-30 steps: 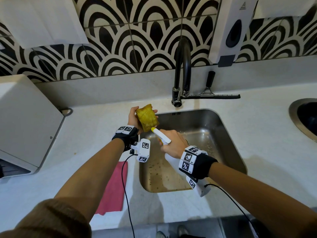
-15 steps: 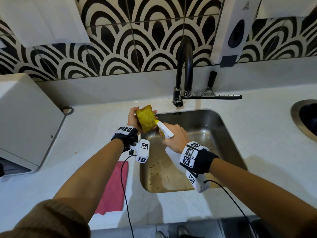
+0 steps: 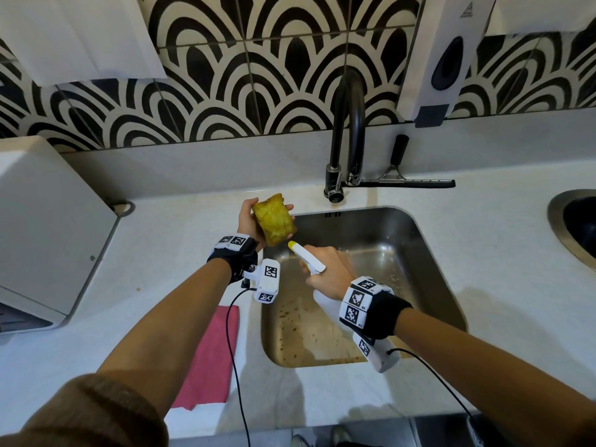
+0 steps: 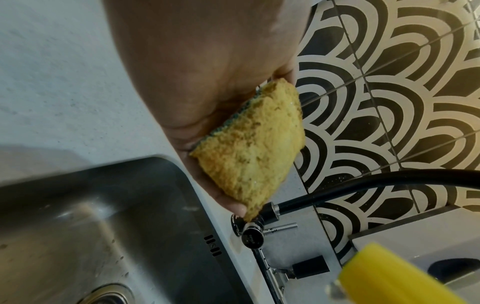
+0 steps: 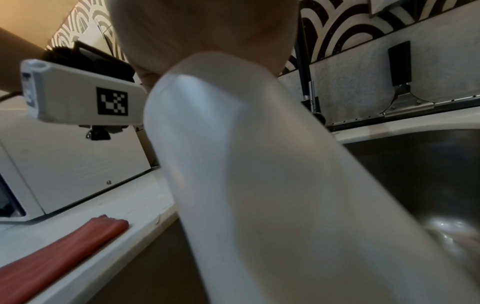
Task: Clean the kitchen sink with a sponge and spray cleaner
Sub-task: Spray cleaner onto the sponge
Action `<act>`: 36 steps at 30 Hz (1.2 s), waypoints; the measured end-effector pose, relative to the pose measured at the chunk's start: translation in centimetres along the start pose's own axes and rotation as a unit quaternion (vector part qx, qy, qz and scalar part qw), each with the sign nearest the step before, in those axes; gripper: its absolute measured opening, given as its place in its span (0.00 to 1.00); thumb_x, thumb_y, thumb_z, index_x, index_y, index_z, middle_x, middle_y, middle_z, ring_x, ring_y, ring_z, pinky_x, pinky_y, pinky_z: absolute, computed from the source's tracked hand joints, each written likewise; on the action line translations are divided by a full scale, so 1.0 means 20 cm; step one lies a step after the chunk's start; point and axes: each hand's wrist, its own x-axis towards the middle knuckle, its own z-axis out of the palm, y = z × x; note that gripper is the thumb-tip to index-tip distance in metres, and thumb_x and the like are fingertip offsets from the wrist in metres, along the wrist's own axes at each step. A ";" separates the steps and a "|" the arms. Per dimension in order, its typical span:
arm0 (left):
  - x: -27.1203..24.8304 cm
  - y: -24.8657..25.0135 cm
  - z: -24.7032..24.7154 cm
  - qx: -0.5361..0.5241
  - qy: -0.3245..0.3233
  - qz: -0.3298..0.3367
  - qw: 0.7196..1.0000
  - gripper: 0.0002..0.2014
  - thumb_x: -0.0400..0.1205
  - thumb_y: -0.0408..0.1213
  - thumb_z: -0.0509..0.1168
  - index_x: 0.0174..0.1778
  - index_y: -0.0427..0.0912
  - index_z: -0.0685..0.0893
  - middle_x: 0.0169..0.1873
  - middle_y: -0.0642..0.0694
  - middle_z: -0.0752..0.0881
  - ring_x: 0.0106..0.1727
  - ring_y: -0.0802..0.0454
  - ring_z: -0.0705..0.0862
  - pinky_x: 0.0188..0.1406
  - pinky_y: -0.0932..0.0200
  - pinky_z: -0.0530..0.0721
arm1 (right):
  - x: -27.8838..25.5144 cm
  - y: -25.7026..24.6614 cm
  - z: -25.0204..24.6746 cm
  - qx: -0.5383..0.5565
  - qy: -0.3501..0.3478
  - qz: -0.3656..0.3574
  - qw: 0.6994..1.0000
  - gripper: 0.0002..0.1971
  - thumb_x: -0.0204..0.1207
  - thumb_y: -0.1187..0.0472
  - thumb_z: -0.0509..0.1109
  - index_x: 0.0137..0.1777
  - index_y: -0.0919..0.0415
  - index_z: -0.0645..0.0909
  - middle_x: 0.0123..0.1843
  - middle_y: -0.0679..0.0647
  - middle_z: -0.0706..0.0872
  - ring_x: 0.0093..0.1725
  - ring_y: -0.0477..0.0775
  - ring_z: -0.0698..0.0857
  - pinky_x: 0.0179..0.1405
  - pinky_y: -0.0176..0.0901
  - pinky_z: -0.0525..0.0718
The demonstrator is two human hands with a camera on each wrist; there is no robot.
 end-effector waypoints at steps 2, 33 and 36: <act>0.00 0.00 0.00 0.001 0.001 0.000 1.000 0.26 0.81 0.55 0.44 0.56 0.44 0.81 0.46 0.43 0.91 0.50 0.41 0.84 0.53 0.44 0.78 | 0.00 0.00 0.00 -0.006 0.000 -0.004 1.000 0.10 0.63 0.66 0.69 0.44 0.58 0.76 0.38 0.58 0.85 0.37 0.66 0.81 0.33 0.45 0.77; -0.23 0.18 -0.41 -0.003 0.133 0.049 0.990 0.20 0.79 0.58 0.55 0.47 0.46 0.82 0.40 0.45 0.82 0.42 0.44 0.82 0.46 0.50 0.81 | 0.52 -0.31 0.11 0.353 0.068 -0.042 0.932 0.24 0.67 0.74 0.71 0.65 0.65 0.75 0.52 0.59 0.82 0.53 0.59 0.81 0.50 0.45 0.78; -0.32 0.24 -0.56 0.014 0.166 0.067 0.984 0.14 0.79 0.52 0.57 0.46 0.47 0.82 0.41 0.47 0.81 0.42 0.45 0.81 0.43 0.50 0.84 | 0.61 -0.43 0.20 0.356 0.053 -0.081 0.929 0.23 0.70 0.73 0.71 0.65 0.66 0.74 0.55 0.52 0.79 0.54 0.53 0.79 0.52 0.44 0.76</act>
